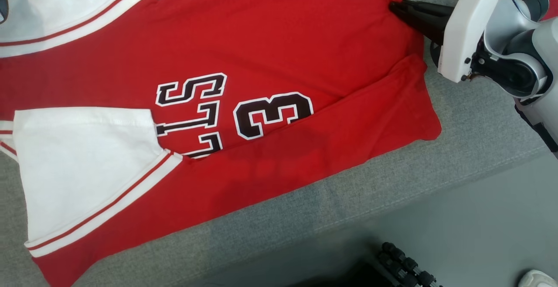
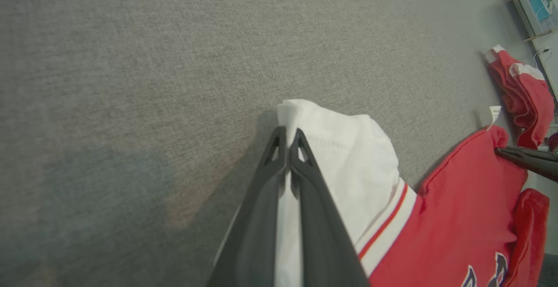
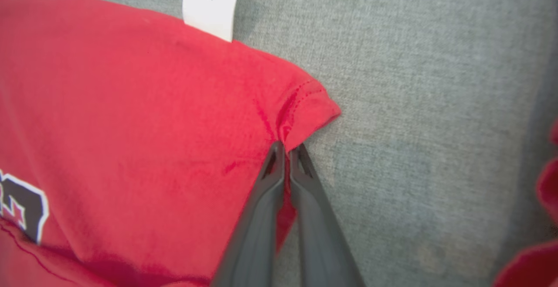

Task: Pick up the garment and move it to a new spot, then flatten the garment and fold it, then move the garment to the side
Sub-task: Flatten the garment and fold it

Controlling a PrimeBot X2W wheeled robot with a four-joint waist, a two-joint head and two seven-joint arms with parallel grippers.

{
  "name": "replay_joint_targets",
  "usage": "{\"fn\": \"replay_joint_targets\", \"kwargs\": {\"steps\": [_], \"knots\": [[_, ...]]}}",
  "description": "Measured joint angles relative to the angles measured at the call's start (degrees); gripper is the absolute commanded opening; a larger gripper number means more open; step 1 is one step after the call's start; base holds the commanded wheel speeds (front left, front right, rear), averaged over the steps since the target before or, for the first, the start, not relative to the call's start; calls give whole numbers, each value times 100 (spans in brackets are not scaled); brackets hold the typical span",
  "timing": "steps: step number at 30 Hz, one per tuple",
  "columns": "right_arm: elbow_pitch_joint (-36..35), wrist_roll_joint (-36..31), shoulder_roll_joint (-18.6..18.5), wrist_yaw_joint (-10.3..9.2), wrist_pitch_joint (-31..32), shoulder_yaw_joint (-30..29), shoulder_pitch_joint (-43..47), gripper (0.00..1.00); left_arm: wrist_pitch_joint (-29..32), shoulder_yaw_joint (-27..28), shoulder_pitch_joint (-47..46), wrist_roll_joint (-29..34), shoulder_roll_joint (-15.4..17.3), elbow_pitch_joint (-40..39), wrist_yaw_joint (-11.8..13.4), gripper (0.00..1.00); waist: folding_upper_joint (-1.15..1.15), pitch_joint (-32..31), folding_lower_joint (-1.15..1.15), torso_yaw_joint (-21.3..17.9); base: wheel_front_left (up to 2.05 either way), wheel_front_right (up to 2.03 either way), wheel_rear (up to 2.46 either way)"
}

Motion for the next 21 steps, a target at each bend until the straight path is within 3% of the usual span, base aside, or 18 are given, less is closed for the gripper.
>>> {"fn": "replay_joint_targets", "kwargs": {"steps": [13, 21], "knots": [[163, -220, -231, 0, -399, 123, 163, 0, -360, 47, 11, -225, -167, -675, -80, 0, 0, -339, 0, 375, 0, 0, 0], [215, -416, -401, 0, -725, 203, 422, 0, -666, -8, 571, -501, -282, -1486, -104, 0, 0, -602, 0, 644, 0, 0, 0]]}}
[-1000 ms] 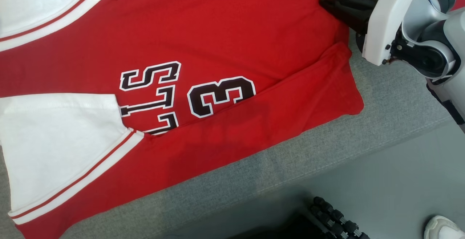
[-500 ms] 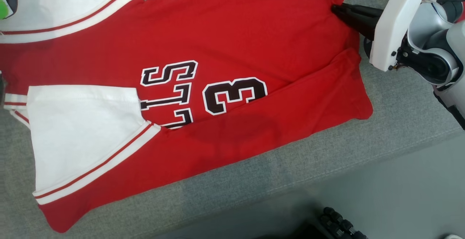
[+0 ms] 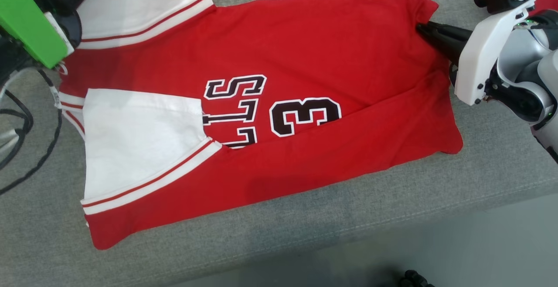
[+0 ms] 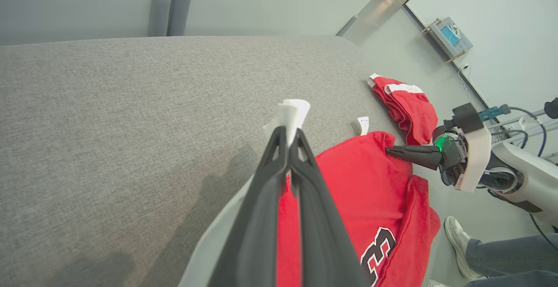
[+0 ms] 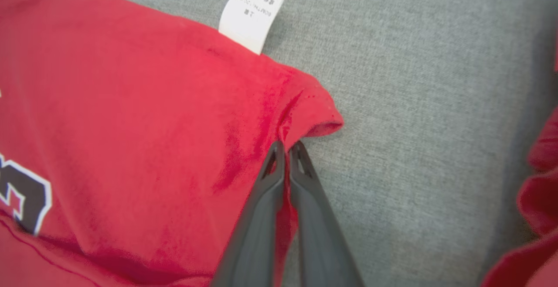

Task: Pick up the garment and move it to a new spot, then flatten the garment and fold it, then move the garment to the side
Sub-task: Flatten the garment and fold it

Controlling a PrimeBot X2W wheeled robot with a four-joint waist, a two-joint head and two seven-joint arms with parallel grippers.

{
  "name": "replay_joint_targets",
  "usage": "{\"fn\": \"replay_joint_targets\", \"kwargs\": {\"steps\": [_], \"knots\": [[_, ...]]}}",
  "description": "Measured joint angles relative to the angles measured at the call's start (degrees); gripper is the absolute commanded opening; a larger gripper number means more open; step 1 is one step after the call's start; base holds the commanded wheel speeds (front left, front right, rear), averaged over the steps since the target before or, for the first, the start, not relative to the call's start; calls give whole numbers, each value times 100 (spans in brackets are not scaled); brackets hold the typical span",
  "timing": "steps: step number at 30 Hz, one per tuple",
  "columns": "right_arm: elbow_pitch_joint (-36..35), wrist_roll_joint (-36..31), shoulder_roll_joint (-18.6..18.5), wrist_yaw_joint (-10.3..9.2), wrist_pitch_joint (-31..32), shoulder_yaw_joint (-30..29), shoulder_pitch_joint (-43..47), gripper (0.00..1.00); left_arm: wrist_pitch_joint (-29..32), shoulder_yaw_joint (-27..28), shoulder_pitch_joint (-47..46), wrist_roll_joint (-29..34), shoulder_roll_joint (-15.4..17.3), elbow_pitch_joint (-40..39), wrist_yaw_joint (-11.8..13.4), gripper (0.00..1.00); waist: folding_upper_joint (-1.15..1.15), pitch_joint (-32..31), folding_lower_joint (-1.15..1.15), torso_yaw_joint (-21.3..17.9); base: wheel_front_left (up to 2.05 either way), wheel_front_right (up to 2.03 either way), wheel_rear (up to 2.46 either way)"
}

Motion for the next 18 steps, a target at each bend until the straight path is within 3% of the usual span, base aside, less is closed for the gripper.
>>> {"fn": "replay_joint_targets", "kwargs": {"steps": [18], "knots": [[148, -46, -213, 0, -315, 55, 392, 0, -700, 249, 1291, -354, 356, -1445, 0, 0, 0, -409, 0, 587, 0, 0, 0]]}}
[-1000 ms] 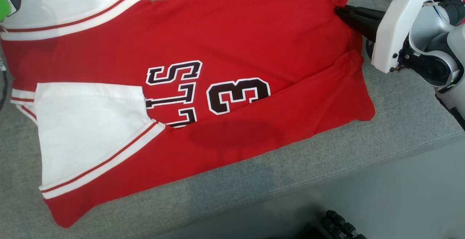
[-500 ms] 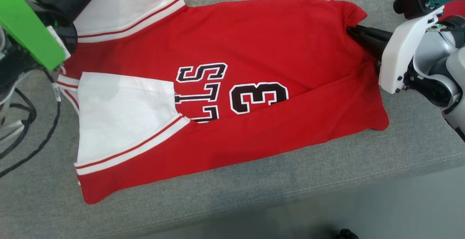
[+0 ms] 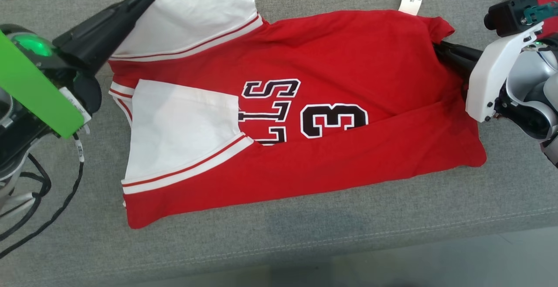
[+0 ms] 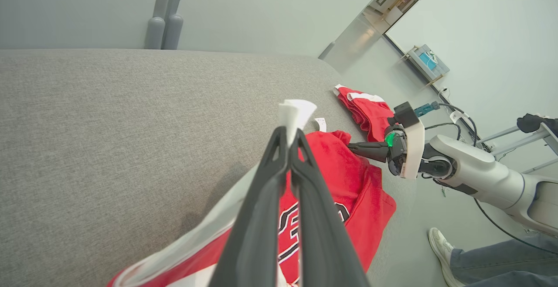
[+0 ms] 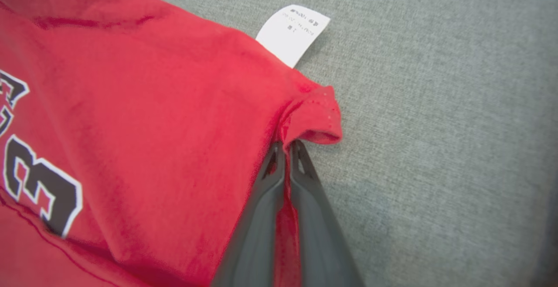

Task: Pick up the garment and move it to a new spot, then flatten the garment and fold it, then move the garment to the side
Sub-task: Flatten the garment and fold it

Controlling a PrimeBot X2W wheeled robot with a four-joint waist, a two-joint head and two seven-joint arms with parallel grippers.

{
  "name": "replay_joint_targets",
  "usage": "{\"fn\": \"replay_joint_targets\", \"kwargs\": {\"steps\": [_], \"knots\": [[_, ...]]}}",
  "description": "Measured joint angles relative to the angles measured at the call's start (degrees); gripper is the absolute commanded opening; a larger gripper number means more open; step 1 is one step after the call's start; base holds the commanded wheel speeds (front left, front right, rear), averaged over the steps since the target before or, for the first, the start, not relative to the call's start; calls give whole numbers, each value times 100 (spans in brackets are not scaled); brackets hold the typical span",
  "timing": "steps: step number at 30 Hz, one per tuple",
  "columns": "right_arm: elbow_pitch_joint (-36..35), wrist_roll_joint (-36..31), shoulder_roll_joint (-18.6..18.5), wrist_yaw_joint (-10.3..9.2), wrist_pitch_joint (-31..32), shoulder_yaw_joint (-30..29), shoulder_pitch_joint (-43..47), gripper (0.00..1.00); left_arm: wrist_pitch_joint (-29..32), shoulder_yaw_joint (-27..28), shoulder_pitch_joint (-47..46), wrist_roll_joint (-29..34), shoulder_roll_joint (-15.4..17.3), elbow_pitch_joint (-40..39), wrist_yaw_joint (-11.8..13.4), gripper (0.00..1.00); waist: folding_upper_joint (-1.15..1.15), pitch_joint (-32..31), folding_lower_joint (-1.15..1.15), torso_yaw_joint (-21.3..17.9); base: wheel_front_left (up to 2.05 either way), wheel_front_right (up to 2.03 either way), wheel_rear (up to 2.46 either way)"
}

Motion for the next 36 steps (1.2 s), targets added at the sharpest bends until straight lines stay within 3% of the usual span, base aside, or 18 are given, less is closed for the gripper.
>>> {"fn": "replay_joint_targets", "kwargs": {"steps": [5, 9, 13, 21, 22, 23, 24, 30, 32, 36], "knots": [[76, 1, -1, 0, -11, 4, 1, 0, -51, -21, 222, -22, 13, -181, 0, 0, 0, -15, 0, 35, 0, 0, 0], [147, 5, 37, 0, -3, 15, 0, 30, -71, -13, 403, -55, 142, -322, 0, 0, 0, 7, 0, 39, 0, 0, 0], [190, 15, 66, -1, 12, 4, -16, 40, -120, 9, 480, -55, 201, -449, 0, 0, 0, 35, 0, 25, 0, 0, 0], [369, 55, 158, -14, -42, -110, -116, 45, -179, 48, 620, -97, 313, -646, 0, 0, 0, 87, 0, 12, 0, 0, 0], [388, 56, 179, -18, -64, -122, -119, 47, -180, 56, 627, -97, 324, -665, 0, 0, 0, 92, 0, 15, 0, 0, 0], [404, 55, 197, -19, -65, -129, -127, 61, -191, 62, 640, -97, 333, -682, 0, 0, 0, 98, 0, 18, 0, 0, 0], [416, 55, 211, -19, -66, -134, -144, 65, -193, 64, 656, -97, 343, -700, 0, 0, 0, 103, 0, 22, 0, 0, 0], [486, 51, 261, -18, -118, -137, -262, 65, -209, 89, 749, -97, 405, -760, 0, 0, 0, 132, 0, 47, 0, 0, 0], [514, 47, 278, -18, -123, -137, -295, 45, -245, 104, 765, -97, 430, -786, 0, 0, 0, 139, 0, 52, 0, 0, 0], [550, 42, 322, -18, -158, -121, -344, 37, -245, 107, 827, -98, 437, -847, 0, 0, 0, 149, 0, 57, 0, 0, 0]]}}
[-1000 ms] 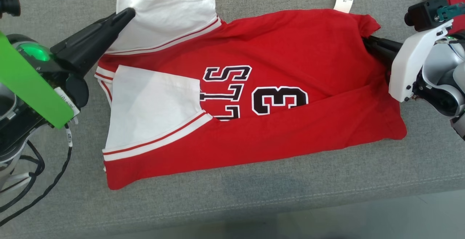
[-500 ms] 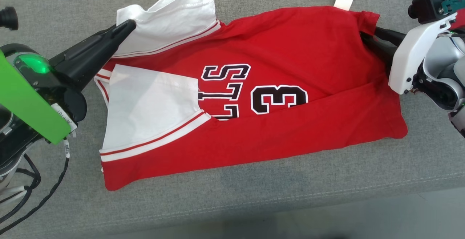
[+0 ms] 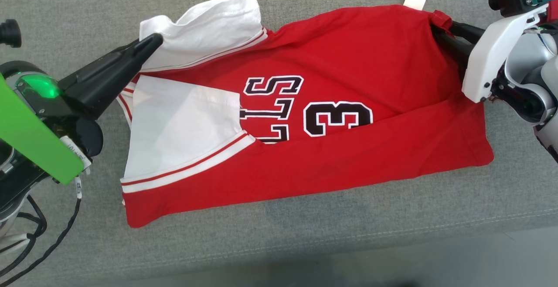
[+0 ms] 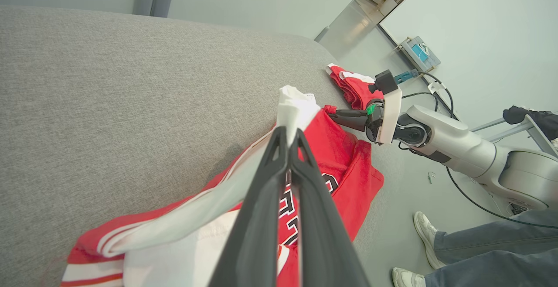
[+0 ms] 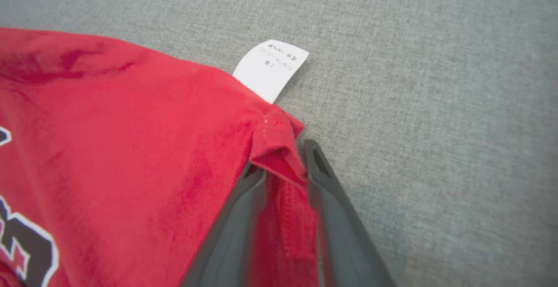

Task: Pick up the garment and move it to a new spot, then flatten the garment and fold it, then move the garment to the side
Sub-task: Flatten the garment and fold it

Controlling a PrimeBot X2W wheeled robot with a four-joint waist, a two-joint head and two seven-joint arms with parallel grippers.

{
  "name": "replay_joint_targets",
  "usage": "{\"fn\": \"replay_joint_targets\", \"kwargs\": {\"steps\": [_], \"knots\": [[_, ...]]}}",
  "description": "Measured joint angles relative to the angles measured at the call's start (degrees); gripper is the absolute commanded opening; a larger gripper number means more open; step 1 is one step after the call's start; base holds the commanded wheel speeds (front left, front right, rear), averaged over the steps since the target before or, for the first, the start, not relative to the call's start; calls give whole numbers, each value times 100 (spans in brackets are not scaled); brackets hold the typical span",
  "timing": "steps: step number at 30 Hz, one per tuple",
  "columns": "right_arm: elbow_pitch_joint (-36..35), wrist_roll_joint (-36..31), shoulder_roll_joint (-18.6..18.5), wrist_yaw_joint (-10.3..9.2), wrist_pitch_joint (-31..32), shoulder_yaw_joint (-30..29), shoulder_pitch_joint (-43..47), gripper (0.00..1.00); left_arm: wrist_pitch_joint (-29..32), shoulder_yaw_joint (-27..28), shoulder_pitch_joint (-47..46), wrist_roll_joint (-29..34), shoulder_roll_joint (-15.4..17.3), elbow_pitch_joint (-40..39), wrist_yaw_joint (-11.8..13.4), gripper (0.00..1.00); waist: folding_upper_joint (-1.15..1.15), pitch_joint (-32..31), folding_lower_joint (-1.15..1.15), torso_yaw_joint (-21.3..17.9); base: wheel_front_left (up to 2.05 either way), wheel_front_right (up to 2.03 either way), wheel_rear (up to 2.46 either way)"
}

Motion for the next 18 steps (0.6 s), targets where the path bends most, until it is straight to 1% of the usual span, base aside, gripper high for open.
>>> {"fn": "replay_joint_targets", "kwargs": {"steps": [1, 2, 4, 10, 18], "knots": [[4, -14, 7, 0, -12, 10, -2, 31, 0, 0, 10, 0, 3, -7, 0, 0, 0, 2, 0, 0, 0, 0, 0], [9, -21, 9, 0, -14, 12, -4, 22, -1, 2, 22, 0, 9, -14, 0, 0, 0, 3, 0, -1, 0, 0, 0], [18, -26, 26, 0, -55, 18, -20, 0, -2, 5, 28, 0, 23, -21, 0, 0, 0, 3, 0, -5, 0, 0, 0], [99, -49, 105, 0, -222, 16, -34, 0, -59, 21, 112, 0, 44, -30, 0, 0, 0, -40, 0, -39, 0, 0, 0], [124, -23, 57, 5, -516, -73, 36, 0, -235, 118, 262, -13, 49, -109, 0, 0, 0, -195, 0, -88, 0, 0, 0]]}}
